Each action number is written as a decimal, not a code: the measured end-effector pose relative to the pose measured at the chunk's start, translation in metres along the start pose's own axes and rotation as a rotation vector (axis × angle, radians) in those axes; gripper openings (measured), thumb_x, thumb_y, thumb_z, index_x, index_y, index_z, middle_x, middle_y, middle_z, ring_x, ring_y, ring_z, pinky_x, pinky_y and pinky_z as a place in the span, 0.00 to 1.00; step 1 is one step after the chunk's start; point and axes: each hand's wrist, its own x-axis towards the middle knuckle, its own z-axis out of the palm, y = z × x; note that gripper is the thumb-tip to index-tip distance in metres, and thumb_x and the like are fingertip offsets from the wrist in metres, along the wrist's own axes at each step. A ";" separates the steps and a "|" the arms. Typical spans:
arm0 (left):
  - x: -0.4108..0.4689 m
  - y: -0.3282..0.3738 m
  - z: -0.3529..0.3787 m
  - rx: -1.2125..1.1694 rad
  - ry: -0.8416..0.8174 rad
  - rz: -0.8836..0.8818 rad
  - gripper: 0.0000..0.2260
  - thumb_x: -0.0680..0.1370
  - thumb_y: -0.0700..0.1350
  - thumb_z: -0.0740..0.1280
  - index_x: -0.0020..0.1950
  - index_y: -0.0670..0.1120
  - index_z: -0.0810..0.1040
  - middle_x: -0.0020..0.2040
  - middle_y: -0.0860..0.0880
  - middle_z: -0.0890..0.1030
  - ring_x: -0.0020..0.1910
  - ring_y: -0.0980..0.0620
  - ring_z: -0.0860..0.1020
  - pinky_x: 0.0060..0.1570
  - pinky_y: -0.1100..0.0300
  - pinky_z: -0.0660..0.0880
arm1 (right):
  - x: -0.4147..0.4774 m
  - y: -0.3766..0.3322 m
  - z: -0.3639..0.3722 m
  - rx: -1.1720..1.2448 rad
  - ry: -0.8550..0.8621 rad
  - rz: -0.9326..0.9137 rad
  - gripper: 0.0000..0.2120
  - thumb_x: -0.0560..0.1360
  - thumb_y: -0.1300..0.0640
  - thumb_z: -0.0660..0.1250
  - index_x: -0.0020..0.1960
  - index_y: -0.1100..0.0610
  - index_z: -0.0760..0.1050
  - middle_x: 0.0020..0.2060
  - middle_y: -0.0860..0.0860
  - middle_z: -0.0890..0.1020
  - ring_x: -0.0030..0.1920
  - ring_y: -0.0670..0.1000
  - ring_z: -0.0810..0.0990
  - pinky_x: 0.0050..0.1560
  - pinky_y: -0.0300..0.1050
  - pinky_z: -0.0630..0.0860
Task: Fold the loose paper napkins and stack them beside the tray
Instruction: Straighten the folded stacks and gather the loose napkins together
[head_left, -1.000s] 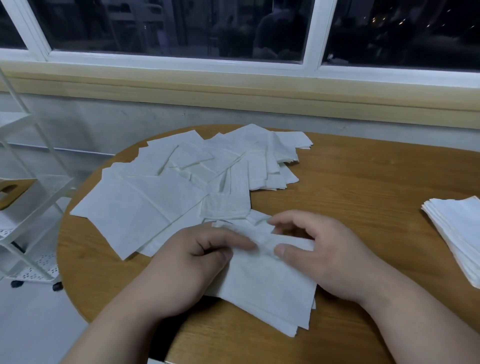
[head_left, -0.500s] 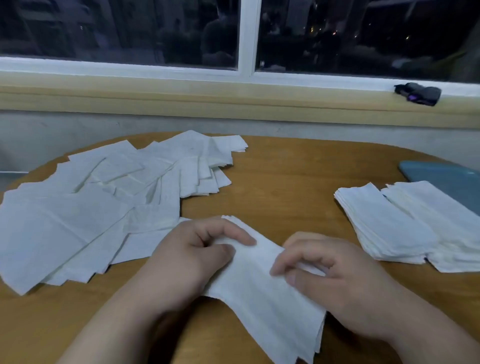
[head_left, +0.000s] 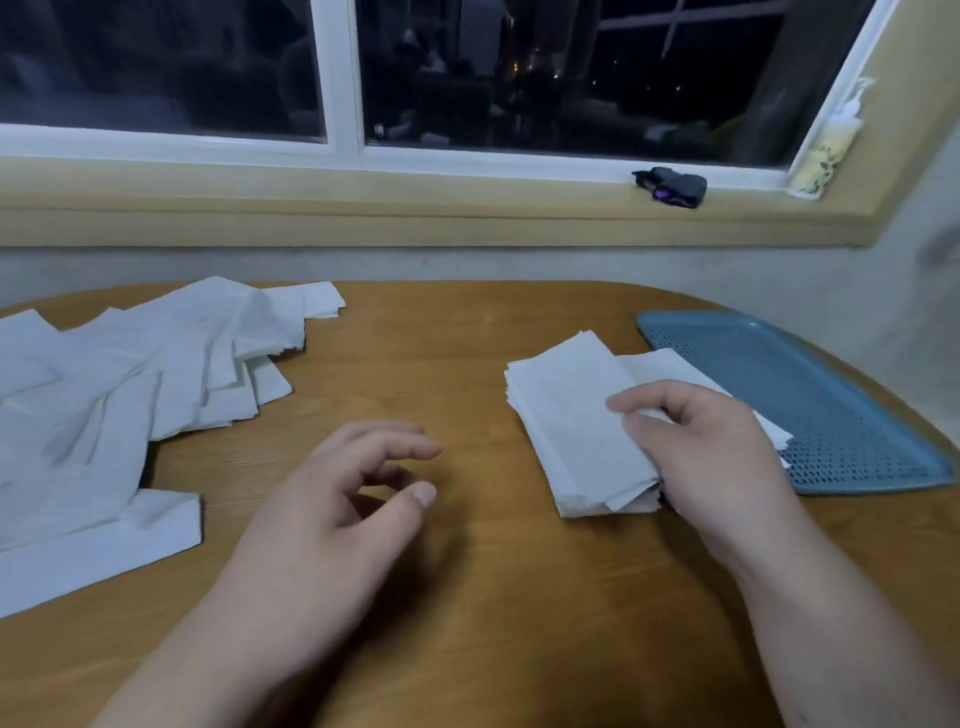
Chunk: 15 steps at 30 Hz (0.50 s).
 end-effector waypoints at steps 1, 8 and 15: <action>0.001 -0.001 0.003 0.025 -0.014 0.010 0.09 0.75 0.52 0.70 0.52 0.67 0.80 0.58 0.70 0.78 0.53 0.62 0.79 0.47 0.75 0.71 | 0.006 0.001 -0.002 -0.072 0.023 -0.021 0.13 0.79 0.63 0.65 0.45 0.49 0.84 0.43 0.44 0.82 0.32 0.41 0.77 0.22 0.31 0.69; 0.005 -0.011 0.013 0.149 -0.115 0.054 0.15 0.75 0.46 0.72 0.51 0.68 0.80 0.57 0.68 0.78 0.51 0.60 0.80 0.44 0.73 0.71 | 0.024 0.008 0.004 -0.576 0.044 -0.111 0.11 0.79 0.56 0.63 0.53 0.43 0.81 0.44 0.41 0.82 0.33 0.40 0.77 0.34 0.35 0.70; 0.006 -0.015 0.012 0.148 -0.122 0.063 0.12 0.74 0.50 0.71 0.52 0.68 0.79 0.55 0.65 0.80 0.50 0.56 0.80 0.45 0.68 0.74 | 0.015 0.000 0.009 -1.077 0.026 -0.073 0.14 0.80 0.48 0.61 0.63 0.45 0.78 0.69 0.45 0.70 0.53 0.56 0.80 0.48 0.46 0.75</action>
